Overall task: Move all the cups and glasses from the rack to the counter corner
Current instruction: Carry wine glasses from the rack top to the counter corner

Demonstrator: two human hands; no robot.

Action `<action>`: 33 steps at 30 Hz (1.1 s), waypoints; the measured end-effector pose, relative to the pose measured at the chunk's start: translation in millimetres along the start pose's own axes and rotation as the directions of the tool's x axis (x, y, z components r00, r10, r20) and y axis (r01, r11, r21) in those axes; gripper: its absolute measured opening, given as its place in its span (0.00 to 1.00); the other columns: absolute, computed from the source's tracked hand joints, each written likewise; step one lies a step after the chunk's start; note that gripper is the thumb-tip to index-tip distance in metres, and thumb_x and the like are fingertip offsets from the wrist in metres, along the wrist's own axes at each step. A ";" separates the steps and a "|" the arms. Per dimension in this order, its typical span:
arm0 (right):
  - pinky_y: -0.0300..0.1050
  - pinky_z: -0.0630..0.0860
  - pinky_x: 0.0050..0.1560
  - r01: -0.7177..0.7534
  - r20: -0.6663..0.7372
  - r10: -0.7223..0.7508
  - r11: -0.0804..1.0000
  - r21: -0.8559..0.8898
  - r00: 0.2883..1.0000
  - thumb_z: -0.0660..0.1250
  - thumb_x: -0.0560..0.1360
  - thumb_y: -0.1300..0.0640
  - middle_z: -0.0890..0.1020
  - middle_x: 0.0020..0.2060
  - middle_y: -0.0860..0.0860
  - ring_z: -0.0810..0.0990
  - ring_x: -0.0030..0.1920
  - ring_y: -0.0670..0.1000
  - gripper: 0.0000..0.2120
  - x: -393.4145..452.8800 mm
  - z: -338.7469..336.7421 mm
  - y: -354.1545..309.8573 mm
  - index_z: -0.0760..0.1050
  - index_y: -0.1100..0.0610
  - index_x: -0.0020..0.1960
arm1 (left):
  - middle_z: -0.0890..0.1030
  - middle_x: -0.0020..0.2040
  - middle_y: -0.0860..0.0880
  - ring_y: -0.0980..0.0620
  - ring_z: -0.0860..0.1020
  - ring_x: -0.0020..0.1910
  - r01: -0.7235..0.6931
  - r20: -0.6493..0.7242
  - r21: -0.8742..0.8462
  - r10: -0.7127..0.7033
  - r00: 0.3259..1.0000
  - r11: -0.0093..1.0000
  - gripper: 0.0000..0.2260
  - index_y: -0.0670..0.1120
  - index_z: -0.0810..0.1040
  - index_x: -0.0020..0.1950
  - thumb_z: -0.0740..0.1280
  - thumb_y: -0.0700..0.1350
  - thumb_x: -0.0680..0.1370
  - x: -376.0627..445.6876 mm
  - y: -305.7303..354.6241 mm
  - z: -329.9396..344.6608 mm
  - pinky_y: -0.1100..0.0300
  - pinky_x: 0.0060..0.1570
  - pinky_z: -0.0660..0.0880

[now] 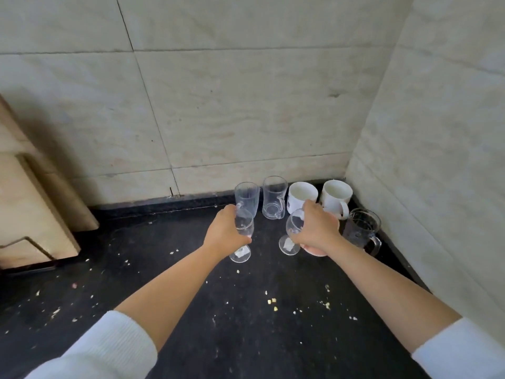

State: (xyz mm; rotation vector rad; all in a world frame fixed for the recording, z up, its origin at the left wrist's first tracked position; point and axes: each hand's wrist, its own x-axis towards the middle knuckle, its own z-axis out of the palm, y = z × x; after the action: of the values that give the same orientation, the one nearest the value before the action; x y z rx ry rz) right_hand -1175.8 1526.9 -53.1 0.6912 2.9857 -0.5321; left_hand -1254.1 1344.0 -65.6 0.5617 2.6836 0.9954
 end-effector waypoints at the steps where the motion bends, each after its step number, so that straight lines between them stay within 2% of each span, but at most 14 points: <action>1: 0.39 0.56 0.26 0.000 0.012 0.000 1.000 0.002 1.000 0.72 0.65 0.53 0.74 0.56 0.57 0.77 0.49 0.56 0.28 9.4 5.3 1.7 0.64 0.61 0.59 | 0.73 0.64 0.43 0.47 0.74 0.57 0.012 0.011 -0.002 -0.012 1.000 1.000 0.31 0.42 0.66 0.65 0.74 0.41 0.65 10.7 -0.2 5.9 0.58 0.50 0.70; 3: 0.37 0.55 0.25 -0.014 0.056 0.012 0.999 0.034 0.998 0.71 0.67 0.56 0.73 0.57 0.57 0.77 0.50 0.56 0.28 26.7 14.1 3.6 0.63 0.60 0.62 | 0.72 0.65 0.44 0.46 0.74 0.60 0.033 0.037 0.001 -0.033 0.999 0.999 0.31 0.42 0.66 0.66 0.73 0.40 0.66 29.7 -1.3 17.1 0.57 0.53 0.71; 6: 0.37 0.62 0.28 -0.010 0.113 0.000 0.996 0.087 0.994 0.71 0.67 0.59 0.73 0.57 0.58 0.76 0.46 0.55 0.28 53.7 24.9 6.6 0.63 0.58 0.63 | 0.70 0.66 0.45 0.45 0.74 0.60 0.016 0.102 0.048 -0.021 0.995 0.999 0.31 0.43 0.64 0.67 0.72 0.41 0.67 53.3 -4.0 34.5 0.56 0.52 0.72; 9: 0.41 0.71 0.40 -0.016 0.136 0.004 0.996 0.085 0.991 0.71 0.67 0.58 0.72 0.61 0.57 0.77 0.53 0.56 0.30 76.9 32.8 8.3 0.62 0.58 0.65 | 0.70 0.66 0.44 0.44 0.74 0.59 -0.001 0.157 0.091 -0.013 0.988 0.996 0.30 0.43 0.63 0.67 0.71 0.41 0.68 75.8 -6.9 49.3 0.53 0.53 0.74; 11: 0.43 0.70 0.43 -0.019 0.146 0.007 0.997 0.079 0.989 0.71 0.67 0.57 0.72 0.62 0.57 0.76 0.56 0.57 0.31 89.5 38.1 10.2 0.62 0.58 0.66 | 0.69 0.67 0.45 0.44 0.74 0.59 -0.010 0.182 0.094 -0.007 0.983 0.996 0.30 0.43 0.63 0.66 0.72 0.42 0.68 87.8 -9.1 57.5 0.53 0.54 0.74; 14: 0.43 0.68 0.42 -0.020 0.165 0.005 0.996 0.085 0.986 0.72 0.67 0.56 0.72 0.60 0.57 0.76 0.55 0.56 0.30 104.2 43.5 14.2 0.63 0.59 0.64 | 0.69 0.67 0.45 0.45 0.75 0.59 -0.013 0.204 0.109 -0.010 0.979 0.994 0.30 0.44 0.63 0.67 0.72 0.42 0.68 100.3 -11.8 65.5 0.54 0.52 0.75; 18: 0.46 0.71 0.46 -0.015 0.172 -0.001 0.996 0.093 0.985 0.72 0.67 0.55 0.72 0.59 0.57 0.75 0.55 0.56 0.30 113.9 46.6 18.6 0.64 0.59 0.64 | 0.69 0.66 0.44 0.45 0.75 0.57 -0.016 0.208 0.132 -0.012 0.978 0.991 0.31 0.44 0.62 0.67 0.72 0.43 0.68 109.2 -14.7 70.3 0.56 0.48 0.72; 26: 0.43 0.73 0.52 0.013 0.187 -0.024 0.998 0.061 0.982 0.70 0.69 0.55 0.68 0.65 0.56 0.74 0.60 0.56 0.34 110.9 55.0 20.0 0.58 0.57 0.70 | 0.69 0.67 0.45 0.45 0.75 0.59 -0.012 0.245 0.139 -0.023 0.969 0.990 0.32 0.44 0.61 0.69 0.72 0.44 0.69 113.4 -25.4 74.4 0.54 0.53 0.74; 29: 0.42 0.74 0.52 0.008 0.243 -0.012 1.000 0.018 0.970 0.69 0.70 0.56 0.68 0.66 0.57 0.75 0.60 0.56 0.38 110.7 52.8 19.7 0.53 0.56 0.73 | 0.67 0.70 0.43 0.43 0.74 0.61 -0.070 0.306 0.225 -0.002 0.952 0.972 0.35 0.44 0.56 0.72 0.70 0.44 0.71 114.6 -25.4 72.0 0.52 0.56 0.73; 33: 0.49 0.71 0.59 0.049 0.232 -0.026 0.994 -0.095 0.972 0.68 0.70 0.53 0.67 0.66 0.59 0.69 0.65 0.59 0.36 110.2 44.0 15.2 0.54 0.57 0.72 | 0.57 0.75 0.43 0.42 0.63 0.71 -0.121 0.337 0.279 0.021 0.941 0.953 0.43 0.43 0.45 0.76 0.71 0.46 0.71 108.8 -23.5 59.7 0.50 0.65 0.69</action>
State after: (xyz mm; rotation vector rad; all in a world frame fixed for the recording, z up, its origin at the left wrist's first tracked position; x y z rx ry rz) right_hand -1270.5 1571.4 -111.0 0.5261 2.7900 -0.4277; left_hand -1338.7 1408.4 -133.8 0.8108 2.5292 0.4580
